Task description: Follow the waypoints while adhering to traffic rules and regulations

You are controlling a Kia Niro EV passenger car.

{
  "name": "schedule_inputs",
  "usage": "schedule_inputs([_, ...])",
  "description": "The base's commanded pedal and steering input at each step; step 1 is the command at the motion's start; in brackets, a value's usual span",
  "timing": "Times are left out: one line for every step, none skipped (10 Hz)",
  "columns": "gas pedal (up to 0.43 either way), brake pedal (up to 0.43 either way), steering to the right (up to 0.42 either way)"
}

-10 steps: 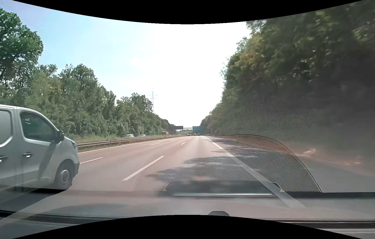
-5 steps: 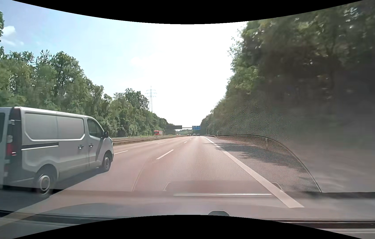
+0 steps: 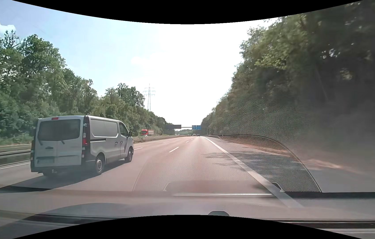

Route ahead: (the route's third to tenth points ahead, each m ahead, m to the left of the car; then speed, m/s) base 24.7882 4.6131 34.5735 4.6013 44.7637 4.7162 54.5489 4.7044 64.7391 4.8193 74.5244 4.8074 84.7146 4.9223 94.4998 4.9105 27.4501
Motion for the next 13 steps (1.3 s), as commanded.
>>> schedule_inputs([0.311,0.0,-0.005])
schedule_inputs([0.311,0.0,-0.005])
schedule_inputs([0.311,0.0,-0.004])
schedule_inputs([0.311,0.0,-0.005])
schedule_inputs([0.311,0.0,-0.005])
schedule_inputs([0.311,0.0,-0.004])
schedule_inputs([0.311,0.0,-0.004])
schedule_inputs([0.311,0.0,-0.004])
schedule_inputs([0.311,0.0,-0.004])
schedule_inputs([0.311,0.0,-0.004])
schedule_inputs([0.311,0.0,-0.004])
schedule_inputs([0.311,0.0,-0.004])
schedule_inputs([0.311,0.0,-0.004])
